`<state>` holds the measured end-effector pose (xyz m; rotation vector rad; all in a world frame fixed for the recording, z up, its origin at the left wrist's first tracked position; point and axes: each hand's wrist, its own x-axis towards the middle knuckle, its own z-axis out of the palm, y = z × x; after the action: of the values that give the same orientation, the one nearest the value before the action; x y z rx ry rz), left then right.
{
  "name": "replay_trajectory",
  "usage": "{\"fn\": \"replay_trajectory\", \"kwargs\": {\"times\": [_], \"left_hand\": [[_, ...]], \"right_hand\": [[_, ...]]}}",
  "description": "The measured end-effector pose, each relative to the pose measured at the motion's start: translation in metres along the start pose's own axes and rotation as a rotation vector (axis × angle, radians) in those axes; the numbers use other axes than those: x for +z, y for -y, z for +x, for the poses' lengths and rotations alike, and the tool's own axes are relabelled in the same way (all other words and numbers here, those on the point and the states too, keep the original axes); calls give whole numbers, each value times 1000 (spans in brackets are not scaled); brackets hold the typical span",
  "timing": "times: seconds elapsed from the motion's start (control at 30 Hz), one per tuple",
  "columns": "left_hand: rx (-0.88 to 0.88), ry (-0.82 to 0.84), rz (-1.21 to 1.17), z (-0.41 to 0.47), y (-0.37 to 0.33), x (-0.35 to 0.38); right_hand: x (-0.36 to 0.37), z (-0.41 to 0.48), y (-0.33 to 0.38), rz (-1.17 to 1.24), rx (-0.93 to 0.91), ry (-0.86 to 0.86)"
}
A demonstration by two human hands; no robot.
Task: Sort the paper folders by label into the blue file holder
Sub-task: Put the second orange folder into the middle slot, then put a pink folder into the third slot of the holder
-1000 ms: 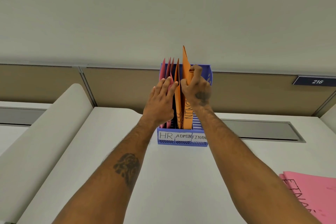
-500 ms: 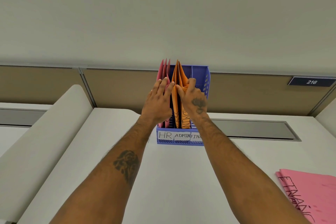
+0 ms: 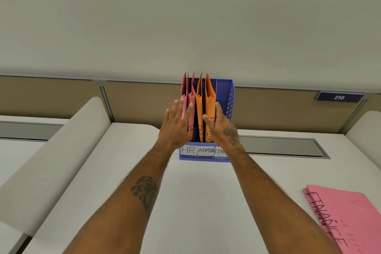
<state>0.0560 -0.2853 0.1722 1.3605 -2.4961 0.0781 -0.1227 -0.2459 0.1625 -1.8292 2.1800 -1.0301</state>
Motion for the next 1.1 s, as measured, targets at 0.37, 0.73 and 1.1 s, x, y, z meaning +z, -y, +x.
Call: {"fn": "replay_trajectory", "kwargs": {"times": [0.37,0.73,1.1], "left_hand": [[-13,104,12,-89,-11,37],[-21,192,-11,-149,-41,70],[-21,200,-85,-154,-134,78]], "right_hand": [[11,-105,-18,-314,19,271],[-6,-180,-50,-414,56,302],[-77,-226,-118,-470,124,258]]}}
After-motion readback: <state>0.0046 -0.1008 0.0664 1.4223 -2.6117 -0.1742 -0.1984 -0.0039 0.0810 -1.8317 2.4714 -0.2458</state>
